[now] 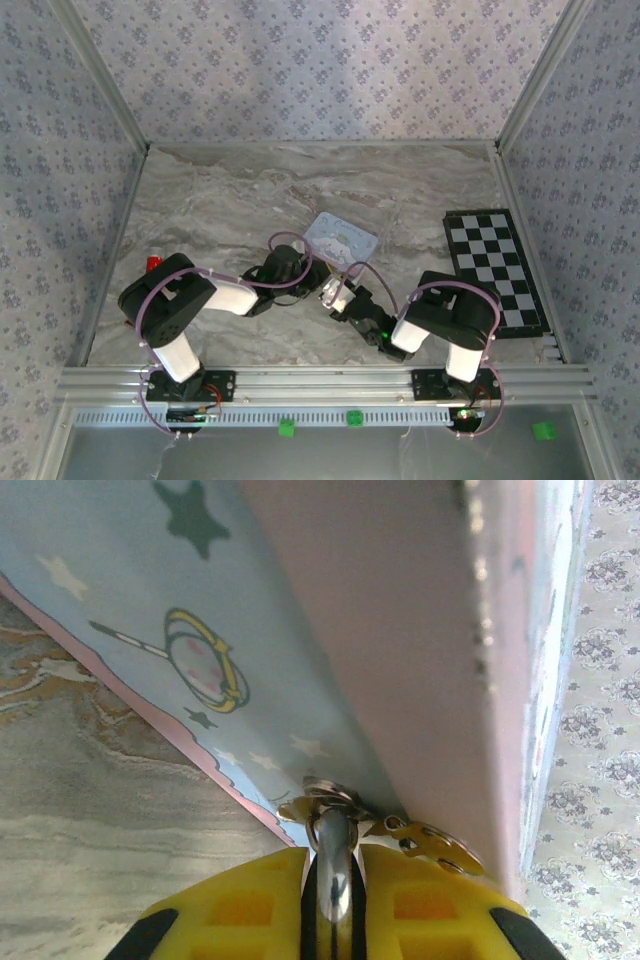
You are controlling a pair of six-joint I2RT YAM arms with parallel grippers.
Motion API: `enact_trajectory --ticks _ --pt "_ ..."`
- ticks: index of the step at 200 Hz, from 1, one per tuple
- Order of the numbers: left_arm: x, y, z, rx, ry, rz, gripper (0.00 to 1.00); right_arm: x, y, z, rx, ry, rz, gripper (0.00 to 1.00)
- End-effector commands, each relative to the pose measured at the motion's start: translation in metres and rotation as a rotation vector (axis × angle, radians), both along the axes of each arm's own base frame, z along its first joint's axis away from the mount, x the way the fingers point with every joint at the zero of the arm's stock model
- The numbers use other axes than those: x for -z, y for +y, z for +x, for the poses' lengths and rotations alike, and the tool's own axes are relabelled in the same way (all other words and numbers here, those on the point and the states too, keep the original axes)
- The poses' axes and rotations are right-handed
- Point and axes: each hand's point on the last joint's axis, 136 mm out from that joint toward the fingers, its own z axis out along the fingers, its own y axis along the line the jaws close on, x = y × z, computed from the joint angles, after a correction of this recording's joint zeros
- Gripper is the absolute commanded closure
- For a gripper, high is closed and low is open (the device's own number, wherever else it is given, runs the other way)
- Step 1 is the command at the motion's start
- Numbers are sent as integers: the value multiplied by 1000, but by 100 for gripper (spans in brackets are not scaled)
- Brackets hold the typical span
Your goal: Unlock the padlock with the key
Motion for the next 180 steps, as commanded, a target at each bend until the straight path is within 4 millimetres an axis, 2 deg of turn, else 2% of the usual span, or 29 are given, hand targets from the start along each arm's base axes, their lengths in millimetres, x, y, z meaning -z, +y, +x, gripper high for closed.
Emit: enact_trajectory --ticks 1,26,69,114,138,180 --pt "-25 -4 3 6 -53 -66 100 -5 -2 6 48 -23 20 77" --pt "-25 -4 2 8 -55 -67 100 -5 -3 7 59 -24 19 77" --pt "-26 -4 2 9 -55 -69 100 -4 -1 8 65 -11 44 86" --pt "-25 -7 -1 16 -54 -64 100 -8 1 8 85 37 158 90" --pt "-23 -10 -4 26 -51 -60 100 -14 -2 15 160 63 226 92" --pt "-21 -13 -3 28 -49 -56 100 -11 -8 13 223 260 372 92"
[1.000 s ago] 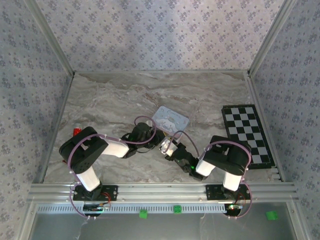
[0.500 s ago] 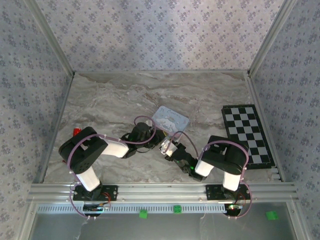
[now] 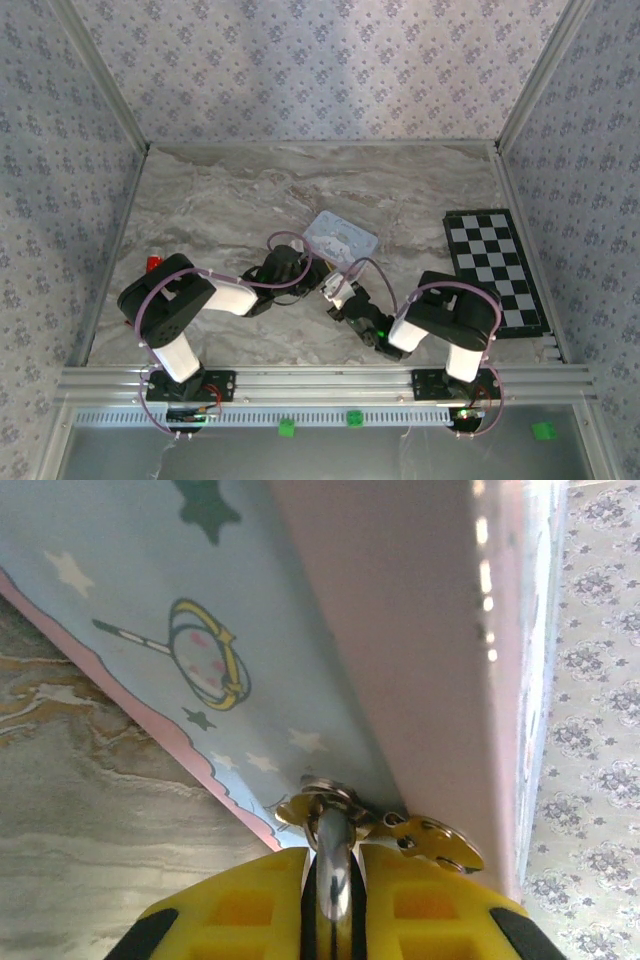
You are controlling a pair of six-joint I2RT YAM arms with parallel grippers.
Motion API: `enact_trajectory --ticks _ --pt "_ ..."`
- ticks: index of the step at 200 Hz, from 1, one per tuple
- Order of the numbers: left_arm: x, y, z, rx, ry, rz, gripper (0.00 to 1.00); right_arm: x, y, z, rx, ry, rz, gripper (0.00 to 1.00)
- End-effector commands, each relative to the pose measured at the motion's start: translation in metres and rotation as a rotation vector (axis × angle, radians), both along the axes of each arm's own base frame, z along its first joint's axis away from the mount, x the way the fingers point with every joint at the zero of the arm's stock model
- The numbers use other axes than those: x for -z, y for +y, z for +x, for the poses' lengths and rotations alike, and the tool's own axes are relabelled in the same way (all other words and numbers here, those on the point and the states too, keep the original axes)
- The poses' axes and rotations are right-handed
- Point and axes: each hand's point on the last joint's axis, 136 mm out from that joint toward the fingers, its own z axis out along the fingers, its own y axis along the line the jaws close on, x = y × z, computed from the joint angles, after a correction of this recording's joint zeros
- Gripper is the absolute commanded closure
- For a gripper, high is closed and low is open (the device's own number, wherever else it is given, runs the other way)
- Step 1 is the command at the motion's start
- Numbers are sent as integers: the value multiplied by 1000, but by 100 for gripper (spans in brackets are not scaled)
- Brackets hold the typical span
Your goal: Unlock the padlock with the key
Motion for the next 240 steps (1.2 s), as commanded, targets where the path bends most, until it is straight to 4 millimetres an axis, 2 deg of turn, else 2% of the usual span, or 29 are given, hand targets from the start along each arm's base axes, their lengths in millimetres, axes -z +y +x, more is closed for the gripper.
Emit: enact_trajectory --ticks 1,40,97,131,161,173,192,211,240 --pt "-17 -14 -6 48 -27 -47 100 -10 -11 11 128 117 178 92" --pt "-16 -23 -4 61 -27 -40 100 3 -33 10 213 332 420 96" --pt "-13 -42 -1 90 -23 -20 100 15 -58 15 285 431 565 98" --pt "-14 -46 1 102 -26 4 92 21 -67 16 312 462 567 98" --pt "-16 -50 1 141 -35 54 78 28 -81 18 364 486 575 100" --pt "-14 -47 0 147 -30 96 69 32 -86 18 381 498 572 100" --pt "-11 -37 2 132 -31 135 60 33 -91 20 390 507 575 100" --pt "-8 -24 4 112 -22 169 56 32 -95 21 400 508 572 100" --pt "-14 -5 13 83 -44 234 49 30 -105 22 422 507 571 100"
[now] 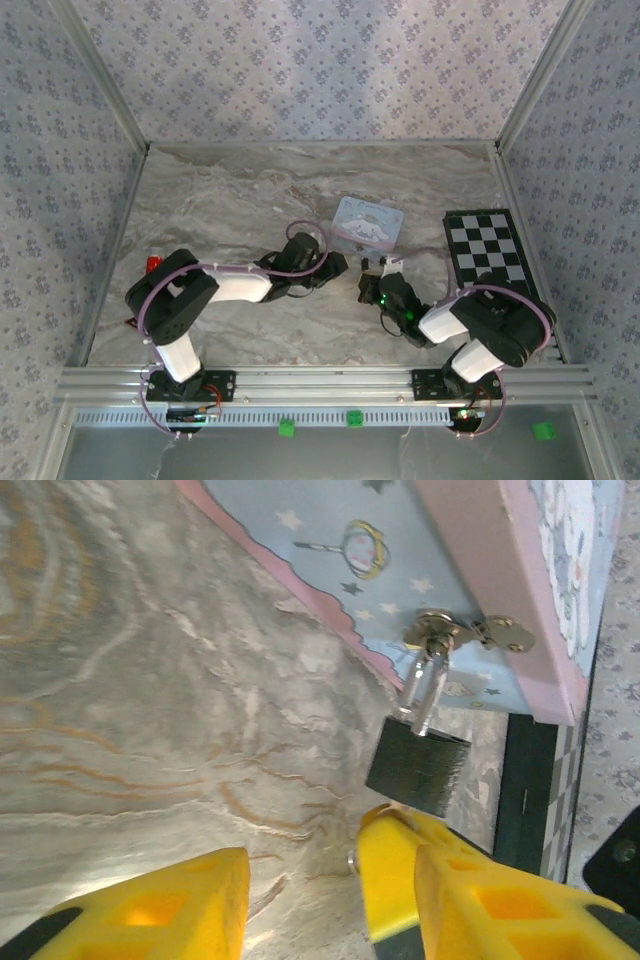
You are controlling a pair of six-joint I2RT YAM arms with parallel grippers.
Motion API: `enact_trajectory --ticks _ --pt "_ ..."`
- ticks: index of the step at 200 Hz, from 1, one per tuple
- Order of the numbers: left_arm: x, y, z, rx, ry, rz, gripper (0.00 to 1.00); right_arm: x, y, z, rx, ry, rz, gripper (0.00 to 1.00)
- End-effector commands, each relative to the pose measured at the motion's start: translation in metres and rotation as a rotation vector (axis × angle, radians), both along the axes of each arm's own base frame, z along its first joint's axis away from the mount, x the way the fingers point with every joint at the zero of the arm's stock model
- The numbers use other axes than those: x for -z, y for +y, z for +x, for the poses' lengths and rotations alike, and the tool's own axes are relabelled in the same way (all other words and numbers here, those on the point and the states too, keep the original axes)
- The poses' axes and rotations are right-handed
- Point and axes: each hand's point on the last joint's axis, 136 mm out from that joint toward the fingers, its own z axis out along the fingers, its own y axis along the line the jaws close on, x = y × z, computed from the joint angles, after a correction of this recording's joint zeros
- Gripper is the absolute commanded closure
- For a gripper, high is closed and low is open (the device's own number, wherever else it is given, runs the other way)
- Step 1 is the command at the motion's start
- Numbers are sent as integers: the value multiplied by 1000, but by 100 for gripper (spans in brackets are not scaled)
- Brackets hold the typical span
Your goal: Unlock the padlock with the key
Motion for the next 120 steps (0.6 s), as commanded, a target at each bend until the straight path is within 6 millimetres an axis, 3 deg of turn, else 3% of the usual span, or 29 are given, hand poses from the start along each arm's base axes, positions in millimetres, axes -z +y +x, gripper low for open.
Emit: enact_trajectory --ticks 1,31,74,120 --pt "-10 20 7 -16 -42 75 48 12 -20 -3 58 46 -38 100" --pt "-28 31 19 6 -120 194 39 10 -29 -2 82 64 -22 100" --pt "-53 9 48 187 -215 342 28 5 -21 3 61 72 -9 100" --pt "-43 3 89 289 -248 602 26 6 -35 8 111 108 28 100"
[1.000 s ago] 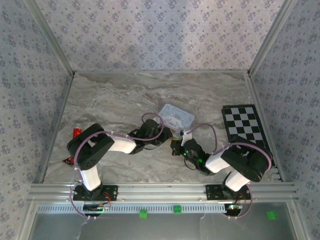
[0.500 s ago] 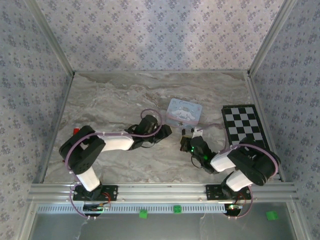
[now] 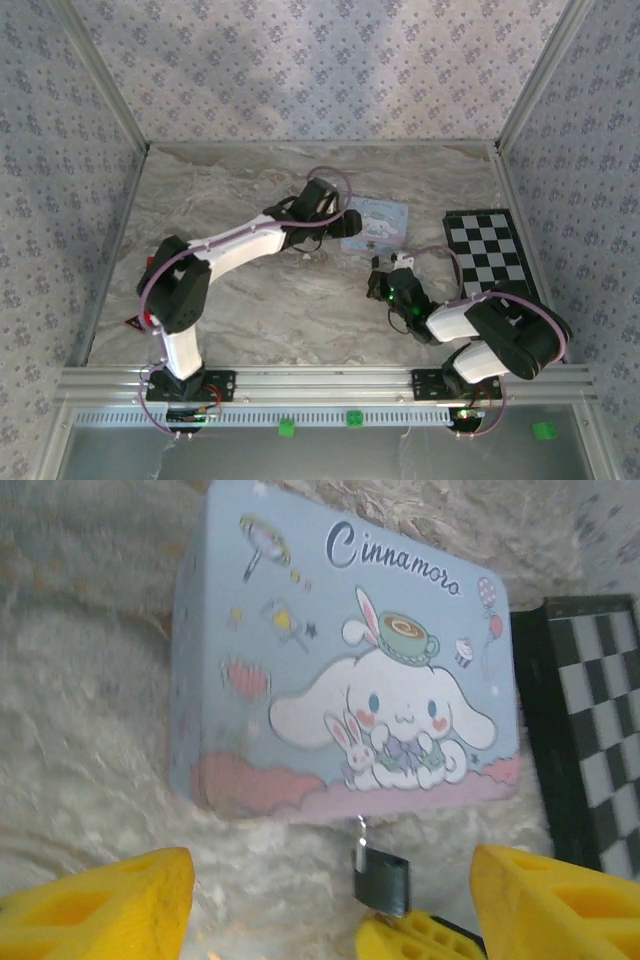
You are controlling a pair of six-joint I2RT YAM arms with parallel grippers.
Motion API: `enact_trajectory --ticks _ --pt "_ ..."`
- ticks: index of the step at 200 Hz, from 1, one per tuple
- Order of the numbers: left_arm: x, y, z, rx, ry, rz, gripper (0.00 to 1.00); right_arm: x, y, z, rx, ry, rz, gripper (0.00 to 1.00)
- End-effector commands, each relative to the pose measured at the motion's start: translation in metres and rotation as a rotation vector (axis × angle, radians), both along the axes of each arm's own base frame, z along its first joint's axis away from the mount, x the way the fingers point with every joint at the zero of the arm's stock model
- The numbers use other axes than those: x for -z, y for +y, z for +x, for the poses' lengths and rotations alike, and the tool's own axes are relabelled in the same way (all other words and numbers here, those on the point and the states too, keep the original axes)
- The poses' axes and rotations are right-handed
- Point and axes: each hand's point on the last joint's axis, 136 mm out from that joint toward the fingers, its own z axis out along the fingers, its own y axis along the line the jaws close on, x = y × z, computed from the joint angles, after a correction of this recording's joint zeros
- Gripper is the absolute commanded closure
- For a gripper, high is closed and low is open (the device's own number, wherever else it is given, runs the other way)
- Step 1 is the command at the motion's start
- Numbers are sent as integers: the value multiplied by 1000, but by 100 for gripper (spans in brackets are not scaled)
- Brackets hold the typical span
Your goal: Unlock the padlock with the key
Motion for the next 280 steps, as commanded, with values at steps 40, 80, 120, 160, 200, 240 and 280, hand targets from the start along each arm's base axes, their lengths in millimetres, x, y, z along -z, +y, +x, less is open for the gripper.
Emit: enact_trajectory --ticks 40,80,120,160,200,240,280 --pt "43 10 34 70 18 331 23 1 -5 3 21 50 7 100" --pt "60 -9 43 101 62 242 22 1 -5 3 19 53 6 100" --pt "81 7 40 45 94 260 24 9 -18 3 49 95 -1 99" --pt "96 33 30 -42 108 260 26 6 -12 7 -33 134 22 97" --pt "106 27 12 -14 138 228 27 4 -11 10 -85 169 46 82" --pt "109 30 -3 -38 136 232 28 1 -21 13 -96 189 109 71" --pt "103 34 -11 -72 118 222 28 -16 -26 17 -141 161 174 60"
